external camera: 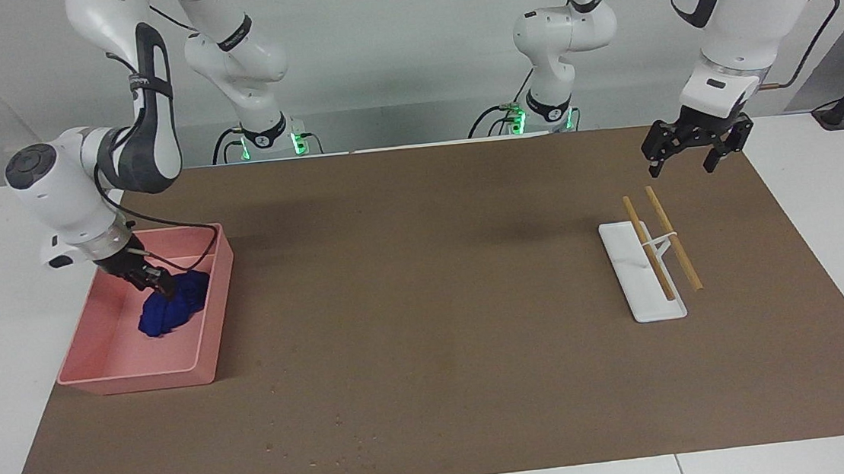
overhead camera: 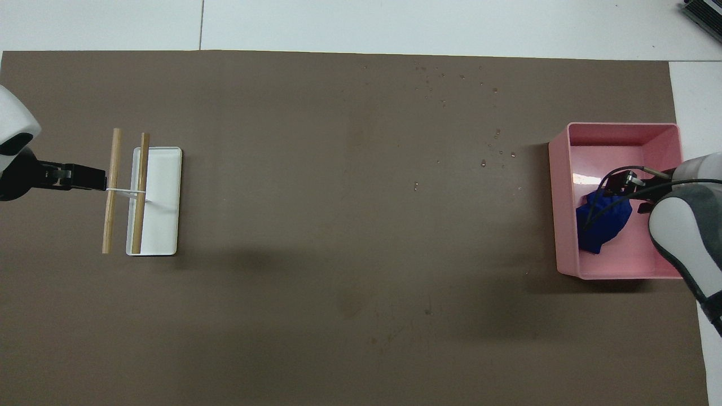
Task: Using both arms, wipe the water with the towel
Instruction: 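Open the right gripper to drop the towel and raise it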
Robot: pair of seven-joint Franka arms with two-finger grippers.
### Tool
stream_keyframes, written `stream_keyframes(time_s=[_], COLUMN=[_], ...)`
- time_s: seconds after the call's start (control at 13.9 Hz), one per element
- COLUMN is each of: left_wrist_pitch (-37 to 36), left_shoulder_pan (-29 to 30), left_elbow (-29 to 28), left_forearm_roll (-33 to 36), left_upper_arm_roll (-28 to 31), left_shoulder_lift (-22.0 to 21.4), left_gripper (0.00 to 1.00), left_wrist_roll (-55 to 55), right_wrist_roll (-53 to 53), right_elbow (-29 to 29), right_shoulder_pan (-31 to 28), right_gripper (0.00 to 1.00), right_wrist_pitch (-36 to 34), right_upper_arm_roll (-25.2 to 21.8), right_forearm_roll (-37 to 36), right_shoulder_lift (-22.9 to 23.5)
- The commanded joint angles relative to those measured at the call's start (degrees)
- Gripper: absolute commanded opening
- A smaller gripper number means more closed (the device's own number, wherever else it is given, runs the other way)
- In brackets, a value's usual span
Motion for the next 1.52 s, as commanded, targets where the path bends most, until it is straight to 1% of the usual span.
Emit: stream_keyframes(time_s=[0.0, 0.07, 0.22, 0.43, 0.58, 0.65, 0.87, 0.94, 1.01, 1.15, 1.3, 1.37, 1.44], left_wrist_pitch=[-1.00, -1.09, -1.00, -0.91, -0.83, -0.83, -0.74, -0.74, -0.74, -0.91, -0.91, -0.91, -0.91], left_shoulder_pan=[0.22, 0.14, 0.05, 0.05, 0.05, 0.05, 0.05, 0.05, -0.04, -0.13, -0.13, -0.04, -0.04], left_elbow=[0.27, 0.27, 0.36, 0.27, 0.36, 0.36, 0.36, 0.36, 0.36, 0.36, 0.36, 0.45, 0.54], left_forearm_roll=[1.11, 1.11, 1.11, 1.11, 1.11, 1.11, 1.11, 1.11, 1.11, 1.11, 1.11, 1.11, 1.11], left_upper_arm_roll=[-0.15, -0.15, -0.15, -0.24, -0.33, -0.33, -0.33, -0.33, -0.33, -0.33, -0.33, -0.33, -0.33], left_shoulder_lift=[-0.45, -0.45, -0.45, -0.45, -0.45, -0.45, -0.45, -0.45, -0.45, -0.45, -0.53, -0.54, -0.54], left_gripper=[1.00, 1.00, 1.00, 1.00, 1.00, 1.00, 1.00, 1.00, 1.00, 1.00, 1.00, 1.00, 1.00], left_wrist_roll=[0.11, 0.11, 0.11, 0.02, -0.07, -0.07, -0.07, -0.07, -0.07, -0.07, -0.07, -0.07, -0.07], right_wrist_roll=[-1.80, -1.80, -1.63, -0.14, 3.98, 4.61, 4.53, 4.52, 4.52, 4.35, 2.69, 1.90, 1.71], right_elbow=[3.27, 5.03, 8.80, 14.61, 17.95, 20.40, 30.50, 33.14, 34.56, 34.32, 30.03, 27.74, 26.85], right_shoulder_pan=[1.63, 2.33, 5.66, 12.69, 16.56, 17.62, 18.16, 18.16, 18.16, 17.81, 17.37, 17.72, 17.81], right_gripper=[1.00, 1.00, 1.00, 1.00, 1.00, 1.00, 1.00, 1.00, 1.00, 1.00, 1.00, 1.00, 1.00], right_wrist_pitch=[-5.15, -7.34, -12.61, -20.44, -24.31, -26.94, -34.41, -36.69, -38.11, -38.47, -40.40, -39.97, -39.88], right_upper_arm_roll=[1.68, 2.04, 2.83, 2.84, 2.75, 2.75, 2.84, 2.84, 2.84, 2.66, 2.66, 2.66, 2.66], right_forearm_roll=[-1.15, -1.07, -1.15, -1.07, -1.24, -1.41, -4.30, -4.93, -4.93, -4.06, -3.62, -3.00, -2.65], right_shoulder_lift=[-2.36, -2.89, -3.33, -3.24, -3.16, -2.98, -0.97, -0.26, -0.17, -1.30, -3.93, -5.34, -5.87])
